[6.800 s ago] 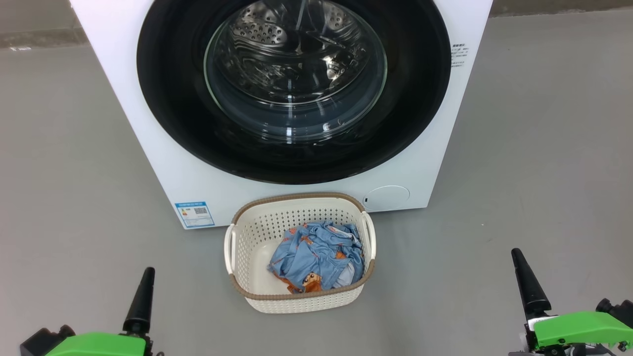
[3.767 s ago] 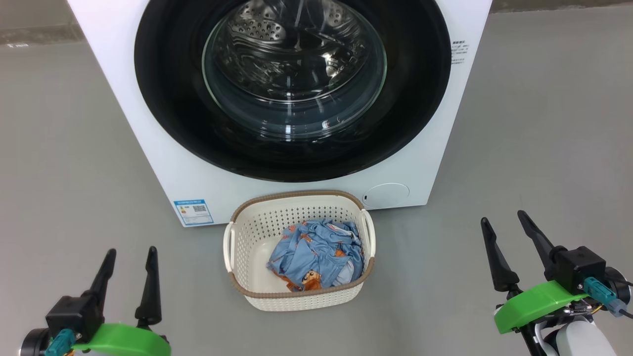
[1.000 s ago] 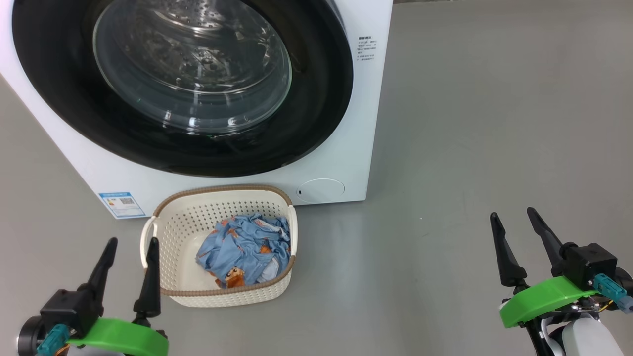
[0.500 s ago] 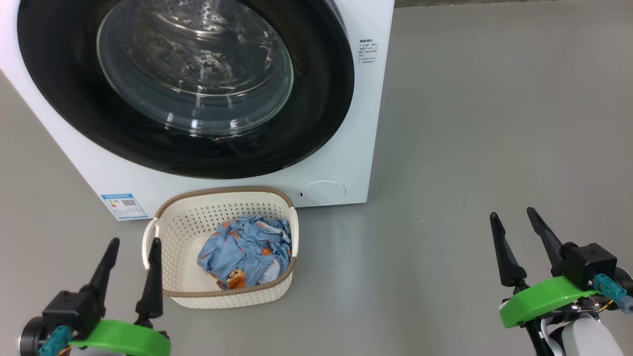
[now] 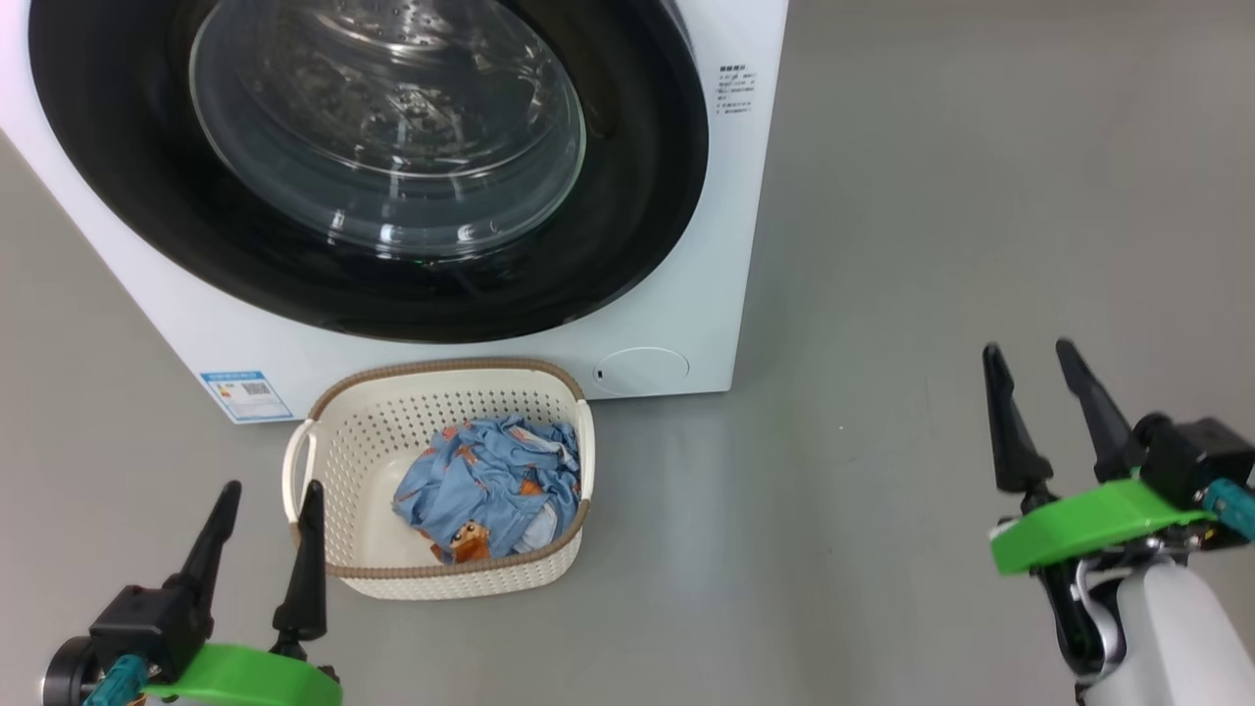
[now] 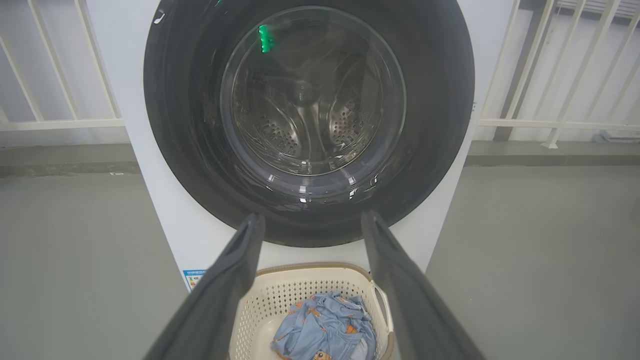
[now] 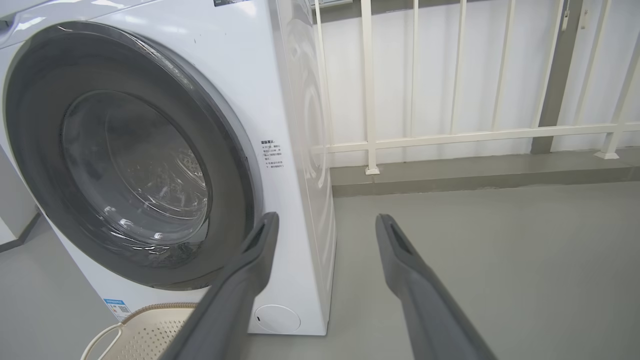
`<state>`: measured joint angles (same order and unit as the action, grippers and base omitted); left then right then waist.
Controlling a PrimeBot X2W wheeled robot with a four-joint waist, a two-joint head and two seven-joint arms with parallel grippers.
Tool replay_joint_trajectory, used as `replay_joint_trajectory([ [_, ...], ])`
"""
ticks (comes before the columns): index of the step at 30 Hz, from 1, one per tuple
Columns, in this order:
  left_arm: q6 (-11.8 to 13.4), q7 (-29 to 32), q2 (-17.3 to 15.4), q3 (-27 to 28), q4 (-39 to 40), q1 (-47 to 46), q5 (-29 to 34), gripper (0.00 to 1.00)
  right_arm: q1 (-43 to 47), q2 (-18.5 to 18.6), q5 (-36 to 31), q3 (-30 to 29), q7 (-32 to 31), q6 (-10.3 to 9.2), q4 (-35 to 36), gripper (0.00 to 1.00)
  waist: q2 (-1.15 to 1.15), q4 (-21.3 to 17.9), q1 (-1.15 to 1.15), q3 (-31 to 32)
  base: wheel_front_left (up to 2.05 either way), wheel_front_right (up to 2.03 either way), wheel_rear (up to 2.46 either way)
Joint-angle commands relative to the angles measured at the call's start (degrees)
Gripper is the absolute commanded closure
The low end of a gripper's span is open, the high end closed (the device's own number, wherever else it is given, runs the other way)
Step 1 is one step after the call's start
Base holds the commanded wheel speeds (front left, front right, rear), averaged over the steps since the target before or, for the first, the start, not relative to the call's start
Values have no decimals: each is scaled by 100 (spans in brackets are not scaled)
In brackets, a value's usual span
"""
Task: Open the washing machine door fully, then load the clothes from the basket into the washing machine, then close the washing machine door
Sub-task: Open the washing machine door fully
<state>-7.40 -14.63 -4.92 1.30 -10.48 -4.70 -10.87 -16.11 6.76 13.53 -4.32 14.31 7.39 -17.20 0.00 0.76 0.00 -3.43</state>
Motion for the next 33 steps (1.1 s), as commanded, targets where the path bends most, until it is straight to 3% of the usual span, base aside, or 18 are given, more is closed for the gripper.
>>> replay_joint_trajectory([
  [1, -9, -37, -115, 187, 173, -115, 26, 0, -242, 26, 62, 142, 69, 10, 152, 0, 0, 12, 0, -37, 0, 0, 0],
  [8, -9, -37, -121, 164, 161, -169, 4, 0, -917, -8, 436, 166, 69, 10, 178, 0, 0, 47, 0, -201, 0, 0, 0],
  [14, -9, -37, -123, 104, 118, -230, -30, 0, -1505, -176, 1396, -147, 69, 10, -20, 1, 0, 121, 0, -310, 0, 0, 0],
  [15, -9, -37, -123, 93, 104, -240, -33, 0, -1580, -197, 1599, -201, 69, 10, -94, 26, 0, 141, 0, -329, 0, 0, 0],
  [16, -9, -37, -122, 85, 85, -249, -34, 0, -1650, -206, 1757, -236, 68, 10, -167, 64, 0, 160, 0, -345, 0, 0, 0],
  [17, -9, -37, -121, 77, 73, -258, -36, 0, -1712, -211, 1900, -271, 63, 10, -236, 85, 0, 175, 0, -359, 0, 0, 0],
  [18, -9, -37, -121, 70, 67, -266, -36, 0, -1770, -220, 2056, -318, 50, 10, -303, 100, 0, 189, 0, -375, 0, 0, 0],
  [33, -9, -37, -94, 9, 39, -442, -68, 0, -2657, -249, 3931, -1065, -602, 10, -1226, 100, 0, 309, 0, -728, 0, 0, 0],
])
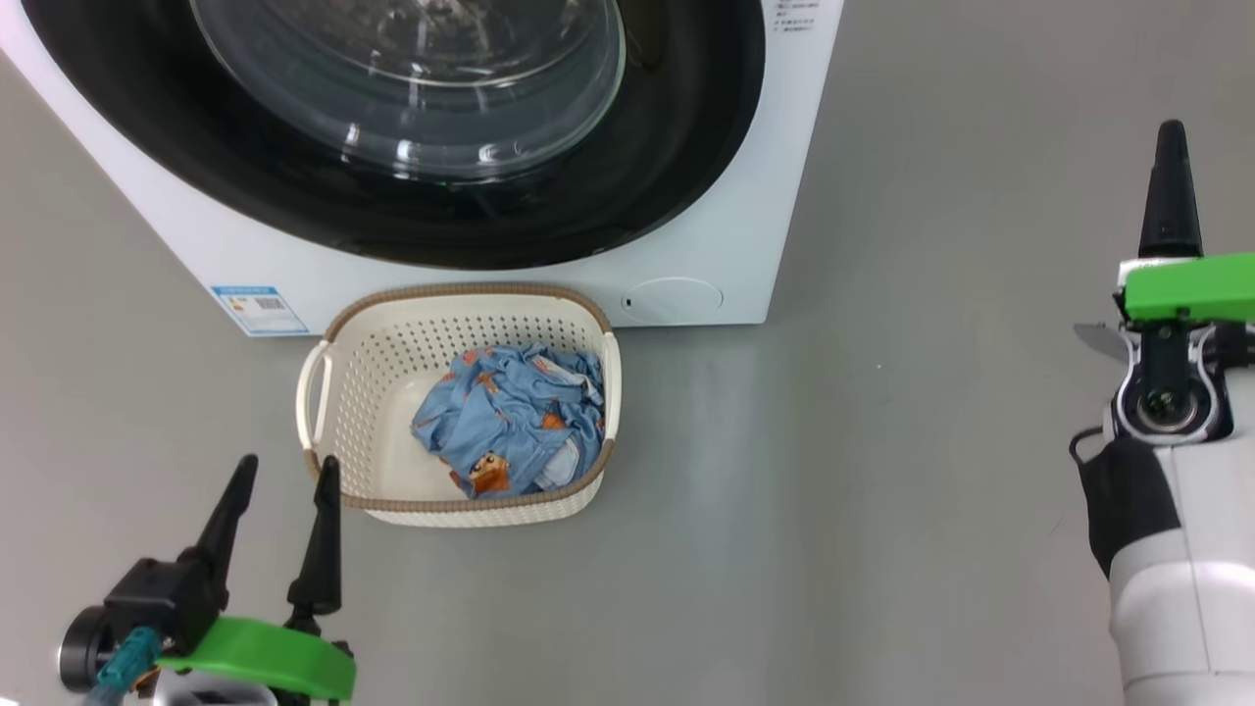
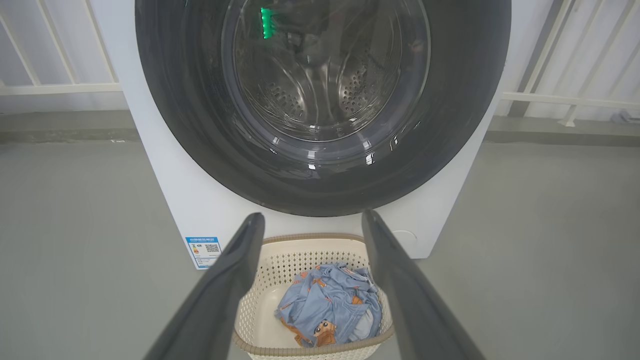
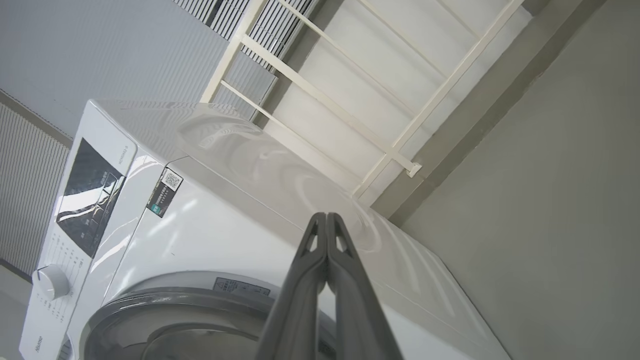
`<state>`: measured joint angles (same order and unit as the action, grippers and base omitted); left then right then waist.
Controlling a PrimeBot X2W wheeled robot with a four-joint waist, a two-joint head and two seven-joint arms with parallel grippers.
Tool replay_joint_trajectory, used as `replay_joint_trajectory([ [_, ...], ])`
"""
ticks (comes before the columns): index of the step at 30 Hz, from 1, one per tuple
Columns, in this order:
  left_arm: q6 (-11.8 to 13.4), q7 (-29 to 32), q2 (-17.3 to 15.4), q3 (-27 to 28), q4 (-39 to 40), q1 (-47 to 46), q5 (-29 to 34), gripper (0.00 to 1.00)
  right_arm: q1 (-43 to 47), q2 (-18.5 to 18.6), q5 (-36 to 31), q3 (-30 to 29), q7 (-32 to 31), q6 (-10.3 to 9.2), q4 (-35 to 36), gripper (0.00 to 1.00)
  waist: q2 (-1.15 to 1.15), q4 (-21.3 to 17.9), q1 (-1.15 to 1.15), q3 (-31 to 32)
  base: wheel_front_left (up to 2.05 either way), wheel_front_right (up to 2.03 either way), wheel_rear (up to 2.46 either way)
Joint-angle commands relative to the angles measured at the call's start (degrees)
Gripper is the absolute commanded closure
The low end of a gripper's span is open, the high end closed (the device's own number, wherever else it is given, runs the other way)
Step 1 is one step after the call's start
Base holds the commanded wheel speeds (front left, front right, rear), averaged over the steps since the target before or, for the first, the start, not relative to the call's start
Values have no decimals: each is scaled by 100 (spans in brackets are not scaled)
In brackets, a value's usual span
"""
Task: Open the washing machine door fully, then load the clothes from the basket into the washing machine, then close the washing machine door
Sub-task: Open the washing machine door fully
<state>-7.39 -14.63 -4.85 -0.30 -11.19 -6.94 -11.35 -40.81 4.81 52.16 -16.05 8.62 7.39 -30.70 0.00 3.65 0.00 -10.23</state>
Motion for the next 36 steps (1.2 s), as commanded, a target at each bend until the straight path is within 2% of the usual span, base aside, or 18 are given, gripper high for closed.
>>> replay_joint_trajectory([
  [1, -10, -37, -95, 164, 97, -239, -27, 0, -258, -51, 171, 71, -125, 10, 65, 100, 0, 29, 0, -79, 0, 0, 0],
  [9, -10, -37, -70, 128, 71, -399, -48, 0, -825, 29, 736, -174, -914, 10, -362, 100, 0, 117, 0, -294, 0, 0, 0],
  [10, -10, -37, -65, 109, 67, -445, -61, 0, -993, 43, 969, -143, -1229, 10, -280, 100, 0, 152, 0, -371, 0, 0, 0],
  [19, -10, -37, -50, -11, 41, -696, -144, 0, -1662, 119, 1442, -266, -2051, 10, -376, 100, 0, 358, 0, -743, 0, 0, 0],
  [36, -10, -37, 53, -269, 24, -1125, -310, 0, -2794, 219, 1285, -447, -3302, 10, -1044, 100, 0, 757, 0, -1323, 0, 0, 0],
])
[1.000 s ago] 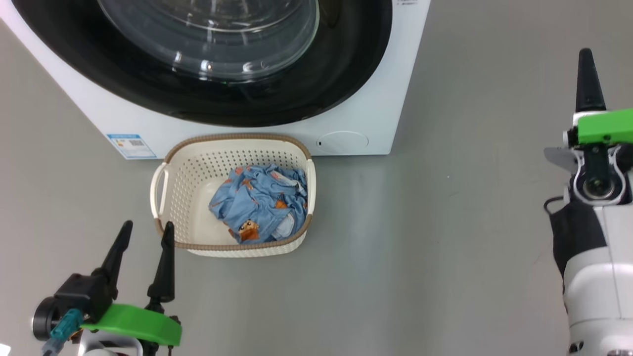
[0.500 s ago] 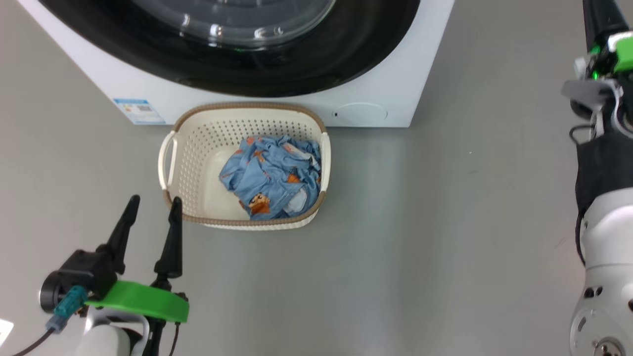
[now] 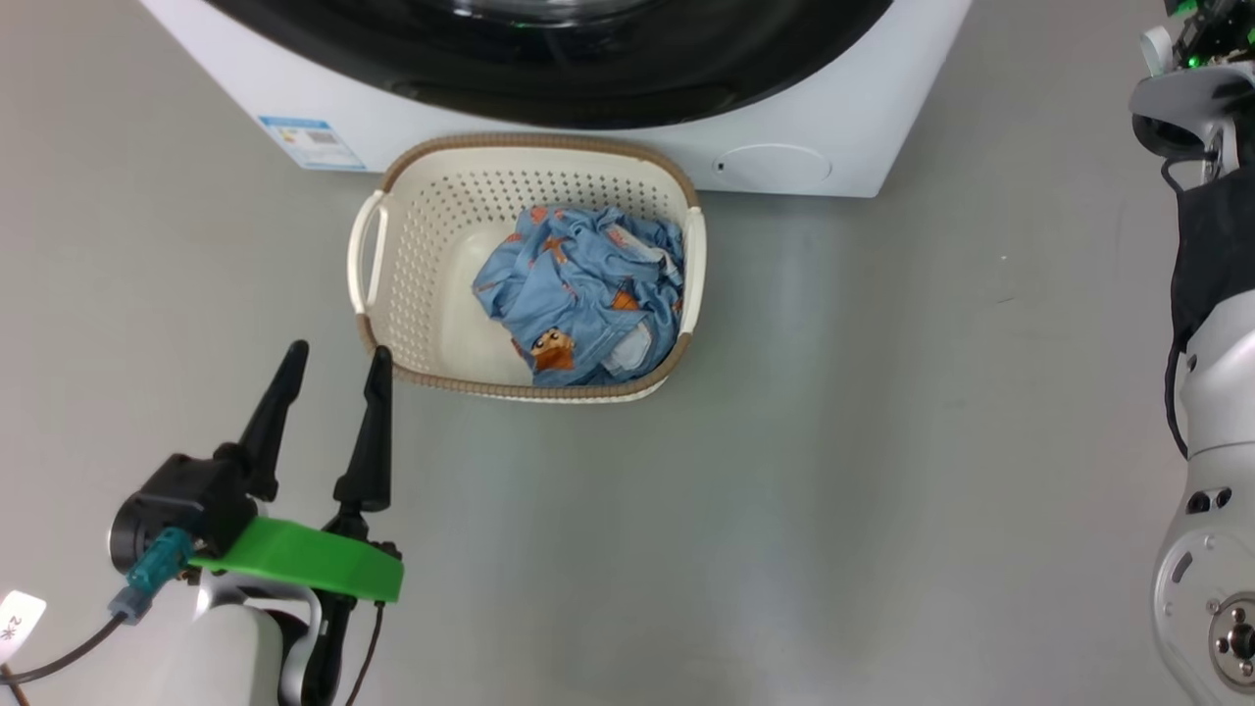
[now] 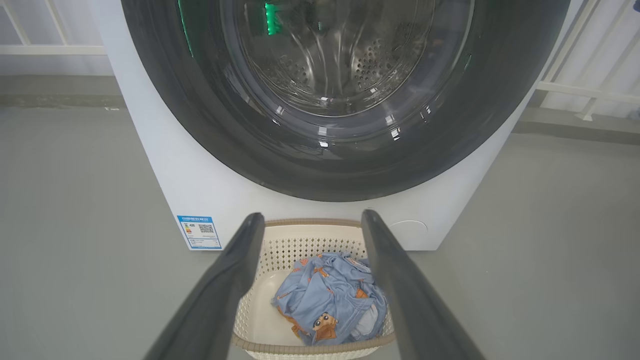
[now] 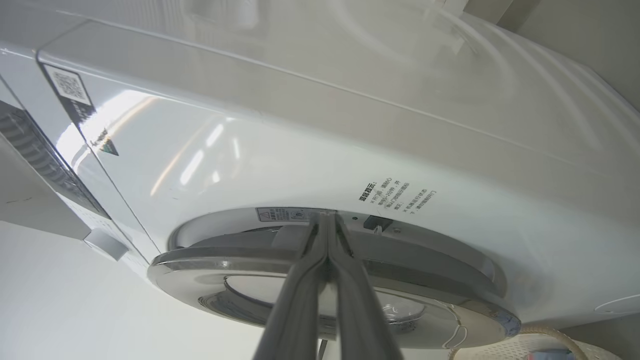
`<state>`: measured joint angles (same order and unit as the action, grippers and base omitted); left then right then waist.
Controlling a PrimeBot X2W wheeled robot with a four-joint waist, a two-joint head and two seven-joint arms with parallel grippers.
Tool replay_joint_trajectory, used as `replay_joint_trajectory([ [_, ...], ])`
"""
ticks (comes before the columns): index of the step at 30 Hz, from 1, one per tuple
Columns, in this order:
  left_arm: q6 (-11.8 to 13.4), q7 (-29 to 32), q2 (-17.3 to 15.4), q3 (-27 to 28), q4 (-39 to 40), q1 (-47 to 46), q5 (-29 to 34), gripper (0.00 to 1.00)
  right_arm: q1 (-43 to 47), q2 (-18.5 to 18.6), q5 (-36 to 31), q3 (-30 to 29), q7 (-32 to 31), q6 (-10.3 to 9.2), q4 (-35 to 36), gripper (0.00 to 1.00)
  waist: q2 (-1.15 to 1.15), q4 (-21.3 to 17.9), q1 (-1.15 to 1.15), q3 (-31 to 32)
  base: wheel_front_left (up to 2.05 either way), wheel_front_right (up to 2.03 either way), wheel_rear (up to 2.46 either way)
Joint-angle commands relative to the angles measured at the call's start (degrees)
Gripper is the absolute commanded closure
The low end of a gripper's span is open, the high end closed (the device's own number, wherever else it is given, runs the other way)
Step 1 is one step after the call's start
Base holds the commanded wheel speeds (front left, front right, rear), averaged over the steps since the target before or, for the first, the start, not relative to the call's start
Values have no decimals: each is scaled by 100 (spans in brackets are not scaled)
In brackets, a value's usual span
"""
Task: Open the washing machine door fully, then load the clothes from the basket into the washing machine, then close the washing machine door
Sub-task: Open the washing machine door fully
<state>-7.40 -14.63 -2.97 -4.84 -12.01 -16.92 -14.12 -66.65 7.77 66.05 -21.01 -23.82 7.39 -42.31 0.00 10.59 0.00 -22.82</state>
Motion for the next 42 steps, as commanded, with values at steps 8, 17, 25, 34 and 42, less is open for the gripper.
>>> replay_joint_trajectory([
  [8, -9, -37, -108, 128, 136, -248, -88, 0, -638, -46, -427, -117, -320, 10, -203, 100, 0, 191, 0, -252, 0, 0, 0],
  [17, -9, -37, -67, 98, 141, -373, -166, 0, -1058, -107, -834, -267, -438, 10, -361, 100, 0, 271, 0, -499, 0, 0, 0],
  [25, -9, -37, -28, 46, 143, -529, -239, 0, -1303, -216, -1226, -386, -622, 10, -424, 100, 0, 380, 0, -724, 0, 0, 0],
  [34, -9, -37, -2, 19, 131, -601, -280, 0, -1524, -345, -1561, -543, -726, 10, -321, 100, 0, 447, 0, -826, 0, 0, 0],
  [42, -9, -37, 5, 8, 135, -618, -307, 0, -1742, -401, -1877, -766, -797, 10, -259, 100, 0, 484, 0, -906, 0, 0, 0],
])
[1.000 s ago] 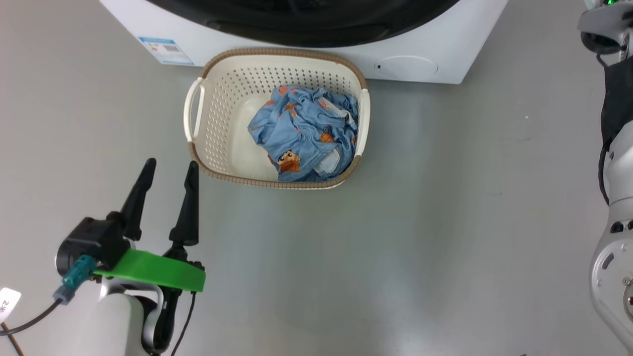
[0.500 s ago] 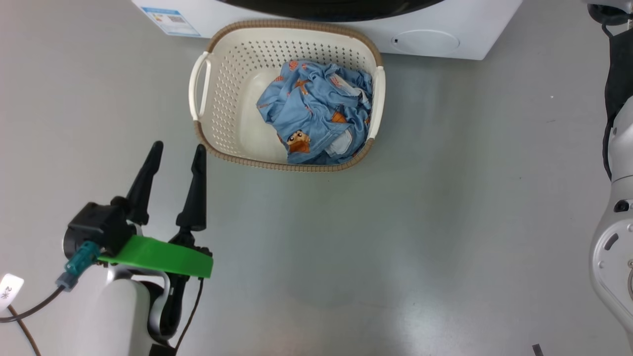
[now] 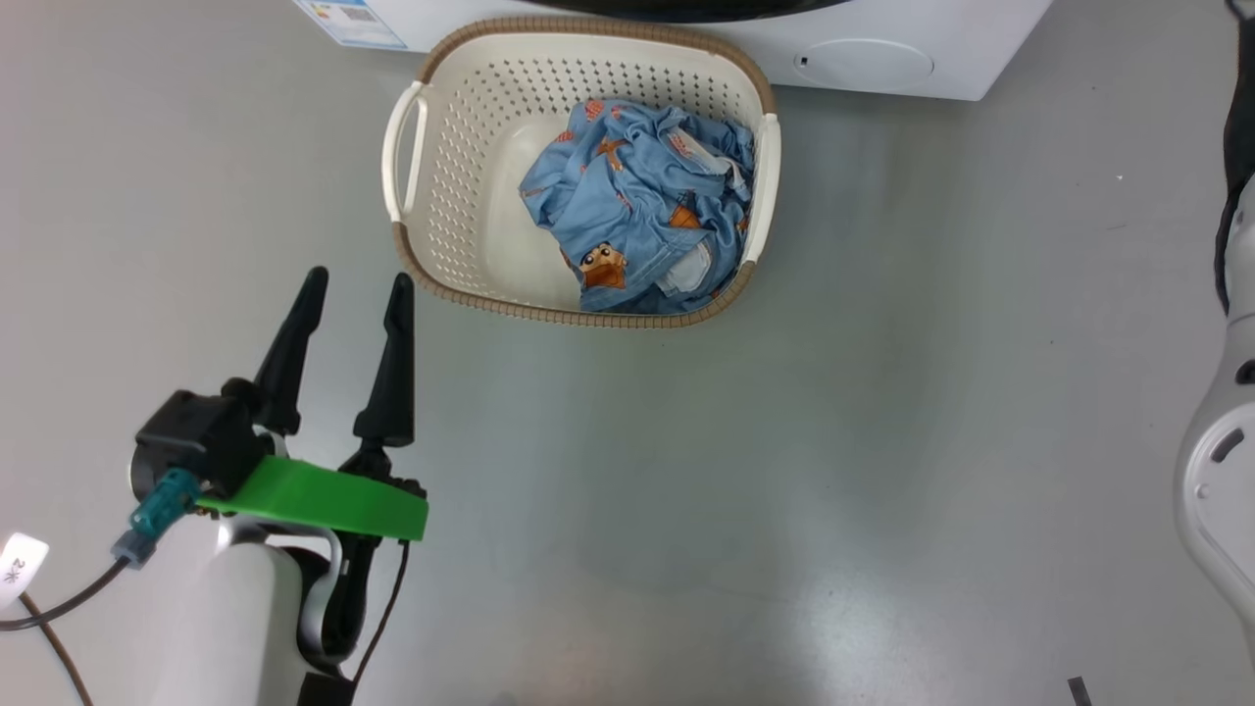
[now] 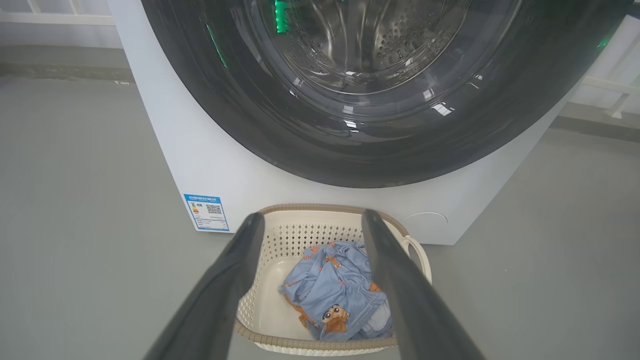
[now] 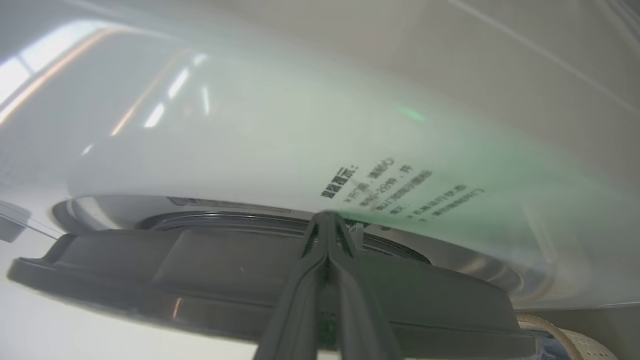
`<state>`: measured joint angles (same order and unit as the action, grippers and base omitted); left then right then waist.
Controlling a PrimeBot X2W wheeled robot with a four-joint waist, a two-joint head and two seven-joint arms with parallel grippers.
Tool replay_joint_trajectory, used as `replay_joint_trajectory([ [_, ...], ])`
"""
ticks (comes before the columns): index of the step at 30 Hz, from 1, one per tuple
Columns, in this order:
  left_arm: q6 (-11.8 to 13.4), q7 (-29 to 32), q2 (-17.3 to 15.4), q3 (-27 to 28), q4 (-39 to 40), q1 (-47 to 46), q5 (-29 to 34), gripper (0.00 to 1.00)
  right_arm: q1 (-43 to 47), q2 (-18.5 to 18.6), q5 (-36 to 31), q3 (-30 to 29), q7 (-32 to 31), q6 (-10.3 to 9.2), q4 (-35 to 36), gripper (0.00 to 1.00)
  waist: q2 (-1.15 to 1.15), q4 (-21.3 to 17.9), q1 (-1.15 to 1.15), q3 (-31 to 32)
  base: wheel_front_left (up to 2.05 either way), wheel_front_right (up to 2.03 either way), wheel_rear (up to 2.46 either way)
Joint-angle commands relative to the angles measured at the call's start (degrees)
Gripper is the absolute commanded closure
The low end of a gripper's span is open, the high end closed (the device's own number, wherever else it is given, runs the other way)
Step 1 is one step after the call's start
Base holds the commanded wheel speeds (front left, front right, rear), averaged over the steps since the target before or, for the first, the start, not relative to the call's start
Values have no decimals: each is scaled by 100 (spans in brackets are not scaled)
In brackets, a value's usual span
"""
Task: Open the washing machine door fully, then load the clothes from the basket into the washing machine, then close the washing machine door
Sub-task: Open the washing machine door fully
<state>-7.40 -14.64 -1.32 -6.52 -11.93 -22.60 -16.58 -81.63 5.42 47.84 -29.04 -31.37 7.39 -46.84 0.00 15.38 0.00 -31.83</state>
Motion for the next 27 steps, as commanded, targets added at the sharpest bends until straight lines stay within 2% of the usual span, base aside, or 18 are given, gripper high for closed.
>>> replay_joint_trajectory([
  [1, -9, -36, -159, 170, 124, -55, -65, 0, -288, -175, -96, 15, -56, 10, 189, 100, 0, 11, 0, -11, 0, 0, 0],
  [17, -9, -36, -156, 89, 95, -117, -267, 0, -698, -249, -649, -133, -167, 10, -96, 100, 0, 148, 0, -92, 0, 0, 0],
  [24, -9, -36, -156, 121, 158, -136, -266, 0, -748, -253, -684, -154, -681, 10, -343, 100, 0, 154, 0, -75, 0, 0, 0],
  [27, -9, -36, -156, 149, 206, -133, -231, 0, -666, -253, -659, -125, -1113, 10, -312, 100, 0, 133, 0, -23, 0, 0, 0],
])
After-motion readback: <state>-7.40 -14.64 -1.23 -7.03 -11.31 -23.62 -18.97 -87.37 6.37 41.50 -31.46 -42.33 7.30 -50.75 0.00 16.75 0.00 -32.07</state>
